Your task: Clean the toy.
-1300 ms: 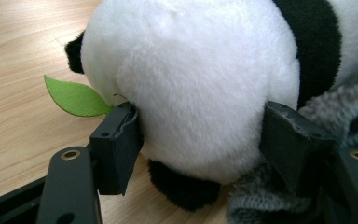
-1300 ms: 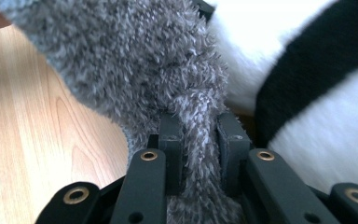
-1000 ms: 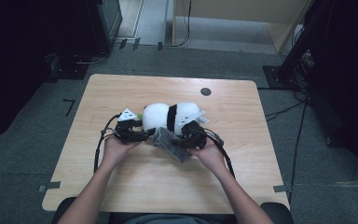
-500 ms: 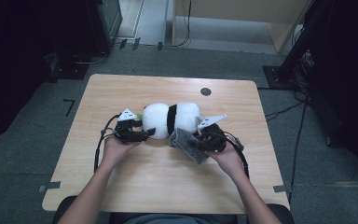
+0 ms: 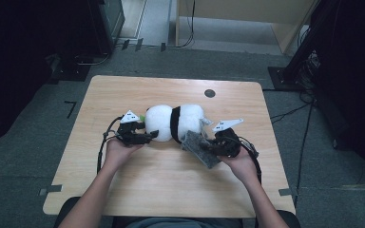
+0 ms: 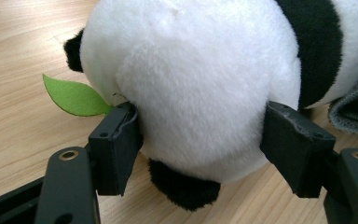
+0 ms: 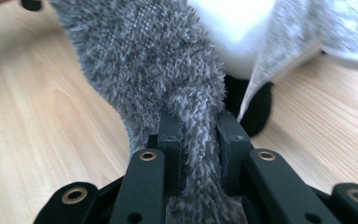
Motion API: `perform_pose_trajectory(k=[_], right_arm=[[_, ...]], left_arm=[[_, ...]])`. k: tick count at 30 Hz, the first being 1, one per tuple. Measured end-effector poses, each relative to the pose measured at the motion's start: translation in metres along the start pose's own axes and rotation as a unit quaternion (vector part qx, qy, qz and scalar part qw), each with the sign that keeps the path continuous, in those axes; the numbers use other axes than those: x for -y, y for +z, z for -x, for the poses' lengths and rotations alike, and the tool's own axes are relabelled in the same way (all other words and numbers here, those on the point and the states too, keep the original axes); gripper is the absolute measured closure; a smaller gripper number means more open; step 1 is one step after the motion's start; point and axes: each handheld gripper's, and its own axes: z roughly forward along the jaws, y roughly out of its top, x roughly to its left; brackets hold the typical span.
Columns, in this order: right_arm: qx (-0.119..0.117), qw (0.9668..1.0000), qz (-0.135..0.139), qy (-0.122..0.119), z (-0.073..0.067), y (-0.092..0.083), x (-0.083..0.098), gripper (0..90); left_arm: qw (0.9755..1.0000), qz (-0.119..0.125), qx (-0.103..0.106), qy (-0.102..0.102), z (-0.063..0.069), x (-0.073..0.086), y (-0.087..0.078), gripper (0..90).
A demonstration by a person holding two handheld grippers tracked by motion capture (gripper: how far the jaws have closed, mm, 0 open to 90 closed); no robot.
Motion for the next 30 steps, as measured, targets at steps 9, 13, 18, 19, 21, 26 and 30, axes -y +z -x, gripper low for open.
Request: perform_pose_trajectory(k=[9,13,18,19,21,26,30], right_arm=[[-0.046,0.9979,0.006,-0.045,-0.025,0.021,-0.026,75.8],[-0.060,0.9964,-0.001,-0.059,-0.035,0.039,-0.040,75.8],[-0.063,0.9960,-0.016,-0.061,-0.040,0.064,-0.056,75.8],[-0.063,0.9958,-0.017,-0.063,-0.041,0.067,-0.058,75.8],[-0.051,0.9962,-0.024,-0.066,-0.042,0.075,-0.062,75.8],[-0.041,0.9971,-0.026,-0.058,-0.036,0.080,-0.063,75.8],[-0.038,0.9975,-0.025,-0.055,-0.034,0.076,-0.059,75.8]], left_arm=[[1.0000,0.003,-0.003,-0.006,0.001,0.000,0.000,29.9],[1.0000,0.002,-0.006,-0.005,0.002,0.000,0.000,30.0],[1.0000,0.003,-0.008,-0.002,0.003,-0.002,0.001,30.0],[0.9999,0.003,-0.009,-0.002,0.003,-0.002,0.001,30.1],[0.9999,0.004,-0.011,-0.003,0.004,-0.001,0.001,30.1],[0.9999,0.006,-0.010,-0.003,0.004,0.000,0.001,30.1],[0.9999,0.007,-0.008,-0.006,0.003,0.000,0.001,30.0]])
